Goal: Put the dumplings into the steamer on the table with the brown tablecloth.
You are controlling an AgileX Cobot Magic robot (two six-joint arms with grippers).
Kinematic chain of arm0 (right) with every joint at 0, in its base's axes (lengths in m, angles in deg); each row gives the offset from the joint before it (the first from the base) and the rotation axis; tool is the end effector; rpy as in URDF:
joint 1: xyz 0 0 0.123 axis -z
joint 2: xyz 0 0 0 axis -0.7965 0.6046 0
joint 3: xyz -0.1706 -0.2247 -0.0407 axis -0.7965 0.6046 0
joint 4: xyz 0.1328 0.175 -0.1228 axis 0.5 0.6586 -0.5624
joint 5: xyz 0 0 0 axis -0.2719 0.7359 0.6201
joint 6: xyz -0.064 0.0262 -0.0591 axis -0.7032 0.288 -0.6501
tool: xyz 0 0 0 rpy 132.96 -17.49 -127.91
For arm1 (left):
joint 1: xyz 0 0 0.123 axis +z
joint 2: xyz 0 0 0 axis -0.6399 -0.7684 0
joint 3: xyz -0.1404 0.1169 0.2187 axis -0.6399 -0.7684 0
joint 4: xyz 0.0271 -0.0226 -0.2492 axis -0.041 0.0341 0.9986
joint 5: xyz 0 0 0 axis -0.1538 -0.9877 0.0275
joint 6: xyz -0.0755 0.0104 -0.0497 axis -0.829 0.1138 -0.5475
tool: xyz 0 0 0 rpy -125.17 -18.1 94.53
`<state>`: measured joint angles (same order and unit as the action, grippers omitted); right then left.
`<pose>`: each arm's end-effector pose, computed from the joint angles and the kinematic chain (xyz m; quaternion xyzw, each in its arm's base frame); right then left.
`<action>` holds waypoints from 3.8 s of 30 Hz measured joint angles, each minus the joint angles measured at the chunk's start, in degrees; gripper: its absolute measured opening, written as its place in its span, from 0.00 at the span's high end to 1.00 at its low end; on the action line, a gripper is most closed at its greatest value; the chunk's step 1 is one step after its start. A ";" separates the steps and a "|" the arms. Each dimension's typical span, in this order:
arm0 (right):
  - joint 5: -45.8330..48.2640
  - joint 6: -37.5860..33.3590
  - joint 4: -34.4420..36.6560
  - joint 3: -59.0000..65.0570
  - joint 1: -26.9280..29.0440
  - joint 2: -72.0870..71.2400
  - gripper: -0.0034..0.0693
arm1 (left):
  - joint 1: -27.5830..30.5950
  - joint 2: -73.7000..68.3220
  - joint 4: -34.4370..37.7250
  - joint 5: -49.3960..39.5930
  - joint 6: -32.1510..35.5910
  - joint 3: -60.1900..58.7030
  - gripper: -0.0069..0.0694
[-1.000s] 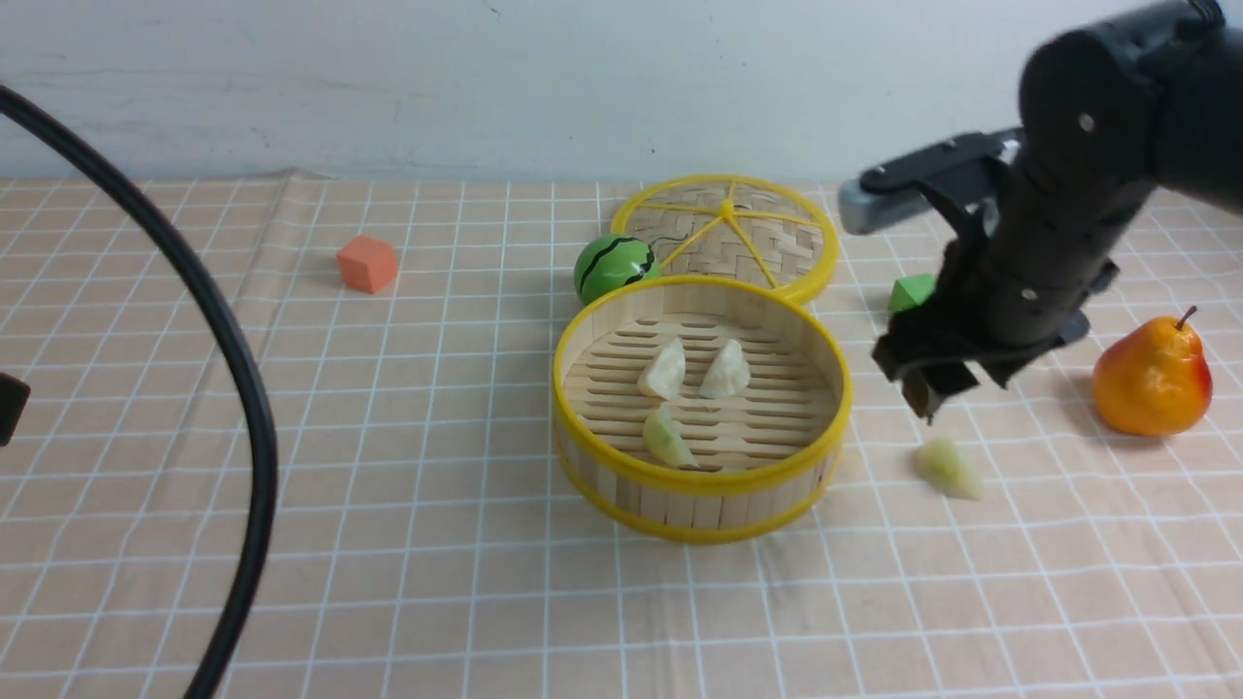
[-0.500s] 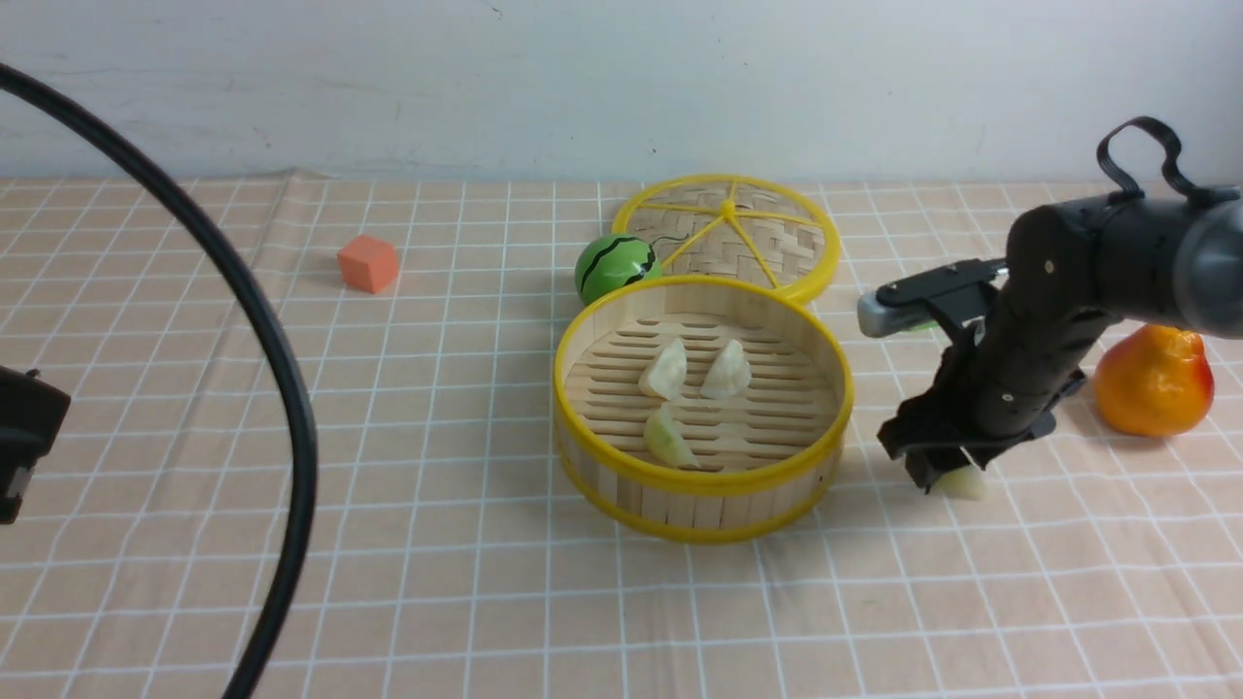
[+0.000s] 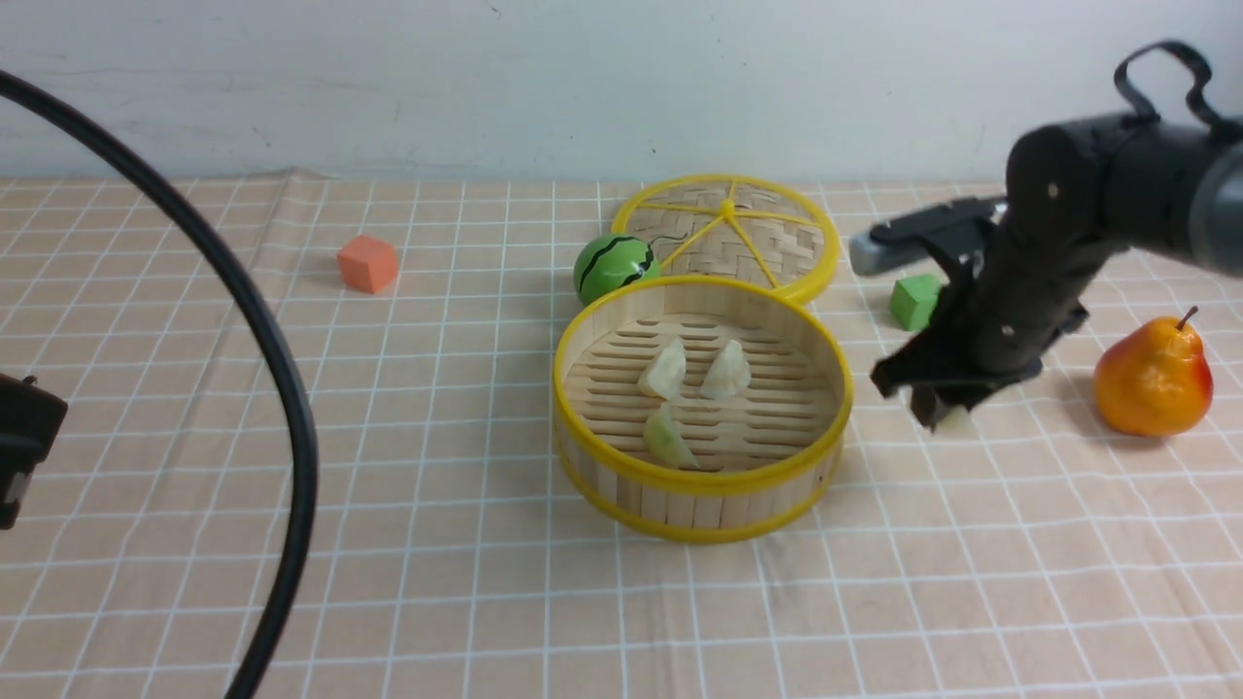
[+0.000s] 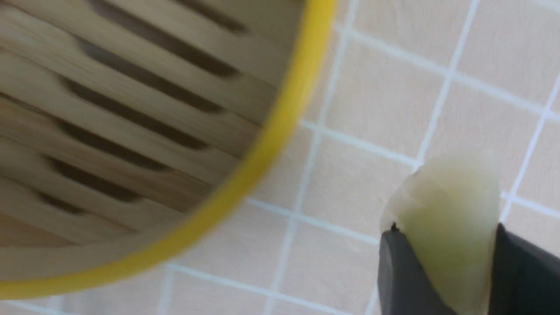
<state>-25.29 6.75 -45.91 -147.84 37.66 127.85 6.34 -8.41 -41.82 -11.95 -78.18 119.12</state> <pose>0.4090 0.1143 0.2467 -0.1636 0.9663 0.0381 0.1951 0.1195 -0.0595 0.4213 0.1697 0.9125 -0.0515 0.3686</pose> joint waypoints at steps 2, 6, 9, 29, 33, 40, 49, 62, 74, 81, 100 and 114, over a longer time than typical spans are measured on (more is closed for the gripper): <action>0.11 0.04 1.68 -1.79 -1.43 -0.47 0.63 | 0.00 0.00 0.00 0.00 0.00 0.00 0.92; -2.24 -0.56 5.43 -4.50 -6.29 0.83 0.63 | 0.00 0.00 0.00 0.00 0.00 0.00 0.92; -4.75 -0.71 5.82 -4.55 -7.81 3.13 0.63 | 0.00 0.00 0.00 0.00 0.00 0.00 0.92; -5.41 -0.12 6.19 -6.02 -9.56 7.59 0.40 | 0.00 12.00 4.82 7.14 -0.47 -15.92 0.92; -3.22 -2.69 6.92 -6.02 -9.56 -0.43 0.41 | 0.00 22.10 7.77 14.72 -3.53 -27.43 0.92; -4.28 -7.94 11.66 1.40 -9.56 -18.34 0.62 | 0.00 37.92 9.37 30.13 -9.18 -41.82 0.92; -14.38 -12.50 16.19 25.66 -9.56 -45.60 0.95 | 0.00 46.06 8.98 36.88 -11.01 -45.98 0.92; -23.84 -13.78 16.73 44.21 -9.56 -76.61 0.98 | 0.00 46.10 8.93 36.93 -11.08 -46.12 0.91; -24.83 -13.78 16.26 45.08 -9.56 -86.16 0.97 | 0.00 46.10 8.81 36.93 -11.17 -46.12 0.90; -24.64 -13.78 16.18 45.21 -9.56 -86.51 0.97 | 0.00 46.10 8.81 36.93 -11.17 -46.12 0.90; -55.87 -10.73 12.71 82.28 -1.55 -87.55 0.97 | 0.00 46.10 8.76 36.93 -11.22 -46.15 0.88; -37.43 7.53 -3.88 93.51 16.35 -108.48 0.96 | 0.00 46.10 8.76 36.93 -11.22 -46.15 0.86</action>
<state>-62.73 14.28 -49.79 -54.34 54.01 19.37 6.34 37.69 -33.06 24.98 -89.40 72.96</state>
